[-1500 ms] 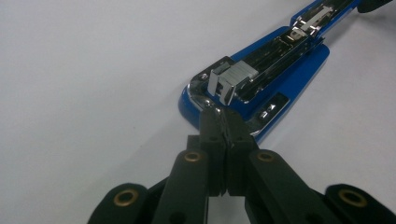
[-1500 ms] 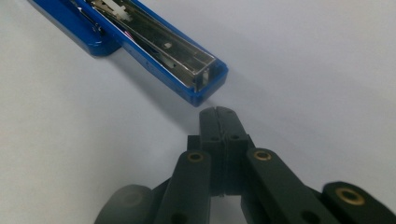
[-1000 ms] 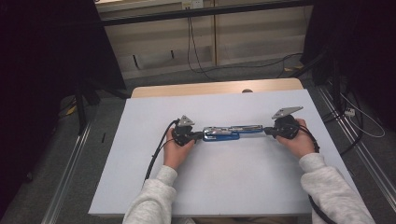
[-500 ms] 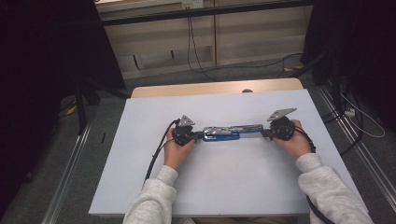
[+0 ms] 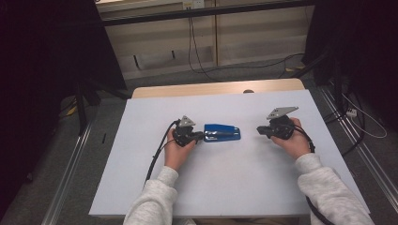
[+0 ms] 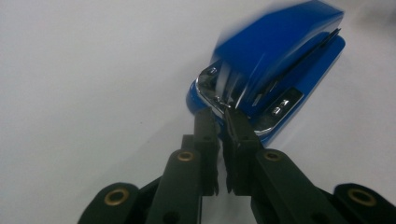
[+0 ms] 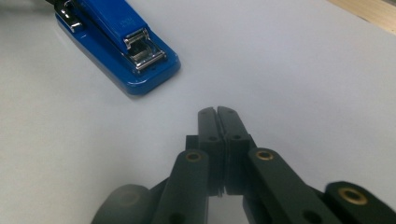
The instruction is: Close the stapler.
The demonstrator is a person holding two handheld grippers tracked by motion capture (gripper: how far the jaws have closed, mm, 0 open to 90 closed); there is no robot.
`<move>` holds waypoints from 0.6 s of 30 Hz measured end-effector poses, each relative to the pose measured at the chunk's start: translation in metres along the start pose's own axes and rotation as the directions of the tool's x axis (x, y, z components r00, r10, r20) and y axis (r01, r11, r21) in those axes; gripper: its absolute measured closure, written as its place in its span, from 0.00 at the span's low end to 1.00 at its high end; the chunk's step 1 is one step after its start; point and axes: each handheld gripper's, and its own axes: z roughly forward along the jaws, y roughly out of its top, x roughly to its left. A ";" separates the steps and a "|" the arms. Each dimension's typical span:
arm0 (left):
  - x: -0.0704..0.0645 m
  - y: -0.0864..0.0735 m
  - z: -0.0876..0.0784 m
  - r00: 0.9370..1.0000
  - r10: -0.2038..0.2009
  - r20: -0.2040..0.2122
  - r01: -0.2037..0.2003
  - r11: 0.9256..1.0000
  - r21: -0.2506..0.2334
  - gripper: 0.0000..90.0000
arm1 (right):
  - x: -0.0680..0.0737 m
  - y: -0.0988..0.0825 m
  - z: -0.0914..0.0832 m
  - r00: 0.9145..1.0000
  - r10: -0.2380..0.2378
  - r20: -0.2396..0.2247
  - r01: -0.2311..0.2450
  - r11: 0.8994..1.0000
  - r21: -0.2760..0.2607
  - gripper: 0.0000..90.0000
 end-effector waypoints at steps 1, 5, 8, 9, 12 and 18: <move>0.001 0.000 -0.001 1.000 -0.018 0.005 0.018 1.000 -0.008 0.89 | 0.001 0.000 0.001 1.000 0.008 -0.008 -0.008 1.000 -0.004 0.93; 0.003 0.001 -0.005 0.999 -0.033 0.008 0.033 0.999 -0.014 0.79 | 0.001 -0.001 0.003 1.000 0.026 -0.012 -0.026 1.000 -0.008 0.86; 0.003 0.001 -0.009 0.999 -0.044 -0.003 0.044 0.999 -0.020 0.71 | 0.002 -0.002 0.003 0.999 0.046 -0.012 -0.047 0.999 -0.015 0.77; 0.005 0.001 -0.012 0.998 -0.064 -0.023 0.063 0.998 -0.032 0.65 | 0.003 -0.002 0.002 0.998 0.059 -0.019 -0.060 0.998 -0.026 0.69; 0.005 0.001 -0.016 0.997 -0.070 -0.029 0.069 0.997 -0.041 0.51 | 0.003 -0.003 0.001 0.997 0.078 -0.031 -0.078 0.997 -0.028 0.64; 0.005 0.000 -0.030 0.993 -0.116 0.008 0.116 0.991 -0.059 0.30 | 0.006 -0.006 -0.008 0.992 0.113 -0.051 -0.115 0.993 -0.031 0.43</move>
